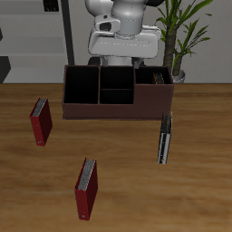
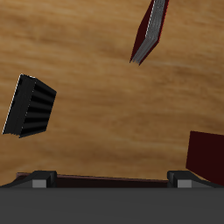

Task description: Place the orange book into the back desk caddy's right compartment and place the left red book into the back desk caddy's right compartment

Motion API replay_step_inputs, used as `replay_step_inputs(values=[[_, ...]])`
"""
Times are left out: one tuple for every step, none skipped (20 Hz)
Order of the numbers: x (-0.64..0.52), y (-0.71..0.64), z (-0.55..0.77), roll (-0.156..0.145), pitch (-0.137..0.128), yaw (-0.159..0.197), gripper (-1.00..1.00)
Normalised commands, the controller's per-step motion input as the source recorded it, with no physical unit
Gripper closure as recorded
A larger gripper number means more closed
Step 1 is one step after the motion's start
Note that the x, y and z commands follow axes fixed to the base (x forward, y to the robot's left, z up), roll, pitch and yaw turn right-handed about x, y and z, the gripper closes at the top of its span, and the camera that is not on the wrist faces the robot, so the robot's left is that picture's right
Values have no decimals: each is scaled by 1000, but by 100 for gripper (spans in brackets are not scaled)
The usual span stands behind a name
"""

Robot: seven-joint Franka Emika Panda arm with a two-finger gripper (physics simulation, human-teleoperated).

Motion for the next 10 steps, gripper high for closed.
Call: replay_step_inputs(values=[[287,51,-42,-19,28,-9,-100],[167,159,-55,-7,10,-10,-100],[259,126,-55,1,4,19,-100],[104,109,24,-30,2,-18,-100],[72,201,36,51,-32,18,-100],[48,48,21,-16,14,-10,-100],[125,36,59,-52,-6,-19,-100],[0,0,0,0,0,0,-100],[51,103,61,26,-8,18,-100],[88,36,31,-4,23,-27,-100]])
